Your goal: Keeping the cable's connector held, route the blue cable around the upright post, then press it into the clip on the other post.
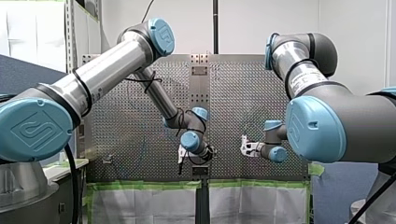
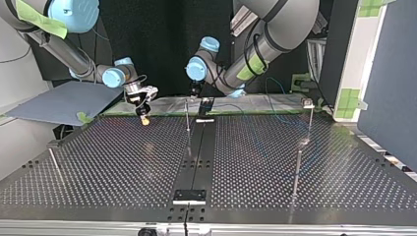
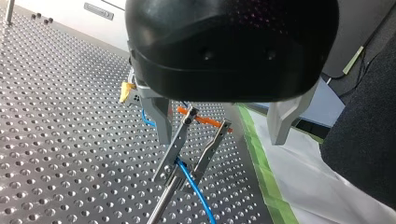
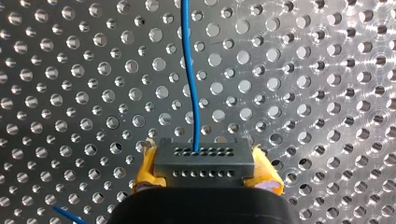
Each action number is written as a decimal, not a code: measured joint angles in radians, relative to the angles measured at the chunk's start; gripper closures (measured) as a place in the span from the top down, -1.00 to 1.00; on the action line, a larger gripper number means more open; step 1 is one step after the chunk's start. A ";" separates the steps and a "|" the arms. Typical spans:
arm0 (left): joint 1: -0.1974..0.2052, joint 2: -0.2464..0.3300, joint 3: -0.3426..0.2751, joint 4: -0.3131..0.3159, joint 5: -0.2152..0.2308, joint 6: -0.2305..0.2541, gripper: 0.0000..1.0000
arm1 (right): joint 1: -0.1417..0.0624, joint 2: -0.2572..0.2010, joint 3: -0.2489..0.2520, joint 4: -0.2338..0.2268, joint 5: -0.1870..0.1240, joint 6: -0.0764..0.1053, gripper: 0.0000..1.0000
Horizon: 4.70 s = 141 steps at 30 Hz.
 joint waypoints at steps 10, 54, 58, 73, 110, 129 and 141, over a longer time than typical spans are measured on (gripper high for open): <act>-0.004 0.004 -0.001 -0.013 -0.004 0.018 1.00 | -0.003 0.000 0.000 0.002 0.000 -0.001 -1.00; -0.034 0.357 -0.342 0.116 -0.107 -0.206 1.00 | -0.004 0.000 0.000 0.020 0.000 -0.007 -1.00; -0.030 0.395 -0.381 0.117 -0.111 -0.215 1.00 | -0.011 0.000 0.000 0.026 0.002 -0.016 -1.00; -0.025 0.523 -0.509 0.118 -0.113 -0.219 1.00 | -0.017 0.000 0.001 0.042 0.006 -0.035 -1.00; -0.022 0.539 -0.525 0.118 -0.114 -0.219 1.00 | -0.017 0.000 0.001 0.043 0.008 -0.037 -1.00; -0.022 0.539 -0.525 0.118 -0.114 -0.219 1.00 | -0.017 0.000 0.002 0.043 0.008 -0.037 -1.00; -0.022 0.539 -0.525 0.118 -0.114 -0.219 1.00 | -0.017 0.000 0.001 0.043 0.008 -0.037 -1.00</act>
